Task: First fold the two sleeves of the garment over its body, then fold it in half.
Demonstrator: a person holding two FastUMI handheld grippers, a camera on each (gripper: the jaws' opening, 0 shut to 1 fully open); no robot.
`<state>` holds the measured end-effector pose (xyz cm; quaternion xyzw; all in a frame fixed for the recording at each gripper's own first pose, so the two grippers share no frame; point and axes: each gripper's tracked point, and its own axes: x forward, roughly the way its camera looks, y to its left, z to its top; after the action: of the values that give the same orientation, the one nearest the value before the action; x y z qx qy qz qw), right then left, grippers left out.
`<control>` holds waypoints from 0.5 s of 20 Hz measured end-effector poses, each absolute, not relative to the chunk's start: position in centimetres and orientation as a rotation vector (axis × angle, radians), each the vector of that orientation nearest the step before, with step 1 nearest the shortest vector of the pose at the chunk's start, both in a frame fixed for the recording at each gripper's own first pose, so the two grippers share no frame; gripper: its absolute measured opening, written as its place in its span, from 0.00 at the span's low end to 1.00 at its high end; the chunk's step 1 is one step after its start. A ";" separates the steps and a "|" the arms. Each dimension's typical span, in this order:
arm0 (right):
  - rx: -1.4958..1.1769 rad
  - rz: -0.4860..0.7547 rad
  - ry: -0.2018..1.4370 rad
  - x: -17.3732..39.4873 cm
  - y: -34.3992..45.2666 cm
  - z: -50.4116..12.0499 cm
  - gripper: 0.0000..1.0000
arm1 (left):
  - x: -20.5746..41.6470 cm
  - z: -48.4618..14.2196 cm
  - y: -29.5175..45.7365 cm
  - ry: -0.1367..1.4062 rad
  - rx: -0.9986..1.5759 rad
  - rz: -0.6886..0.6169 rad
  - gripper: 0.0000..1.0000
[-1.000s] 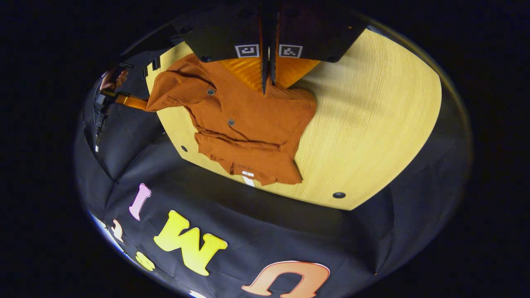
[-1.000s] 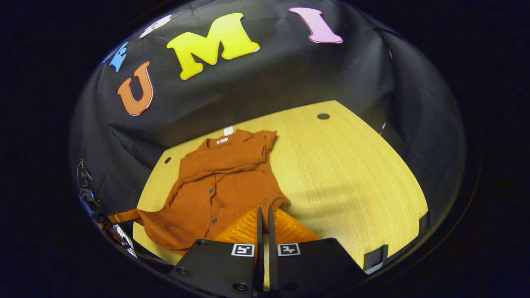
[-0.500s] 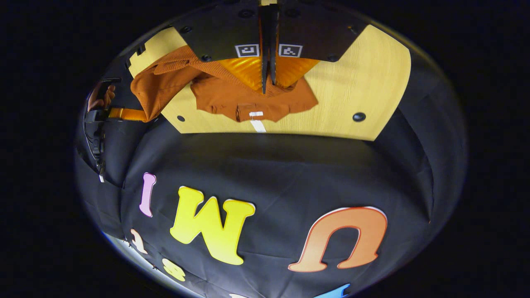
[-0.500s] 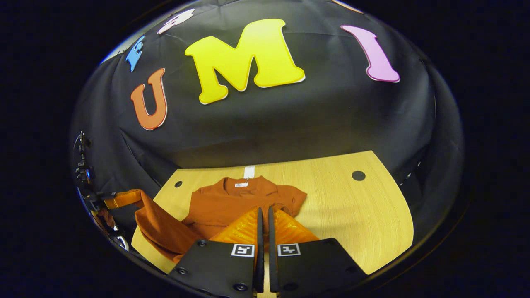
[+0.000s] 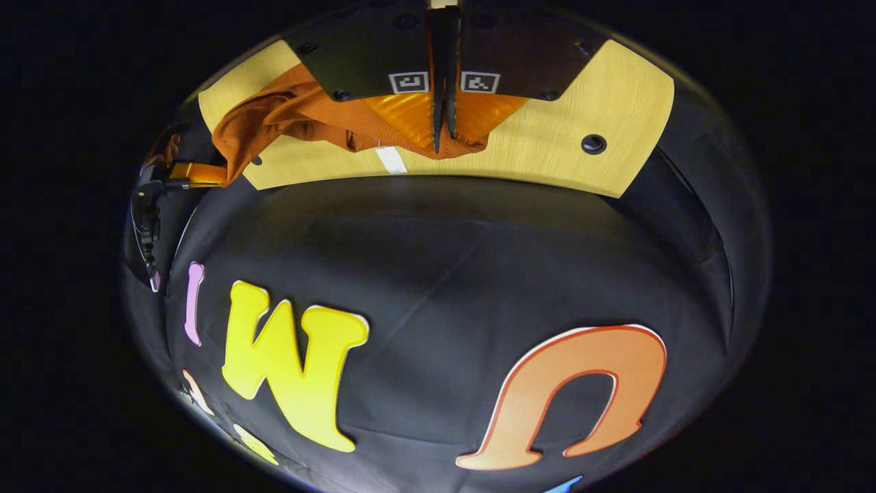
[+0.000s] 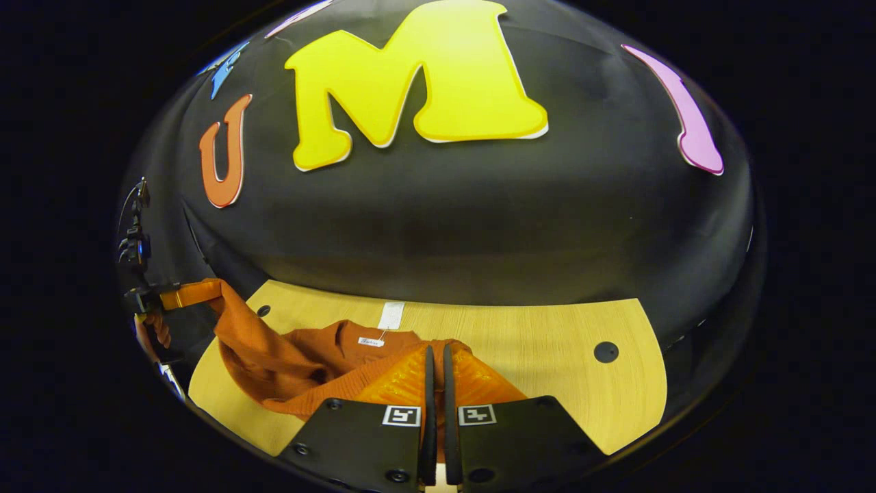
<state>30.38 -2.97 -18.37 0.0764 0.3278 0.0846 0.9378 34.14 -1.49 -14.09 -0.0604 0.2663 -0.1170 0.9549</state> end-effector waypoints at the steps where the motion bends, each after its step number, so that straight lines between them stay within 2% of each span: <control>1: 0.158 0.175 0.667 31.5 -2.4 -19.8 0.06 | 35.2 -16.1 -1.4 0.564 -0.102 -0.225 0.03; 5: 0.136 0.158 0.650 35.2 -2.3 -24.5 0.05 | 39.1 -22.2 -1.5 0.603 -0.042 -0.175 0.03; 10: 0.153 0.097 0.688 37.9 -4.4 -31.5 0.05 | 44.0 -26.6 -1.5 0.586 0.054 -0.183 0.02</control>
<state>37.86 -4.44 -31.54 0.0747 0.3366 0.0476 0.9375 43.96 -1.46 -26.57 0.0267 0.2884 -0.0900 0.9529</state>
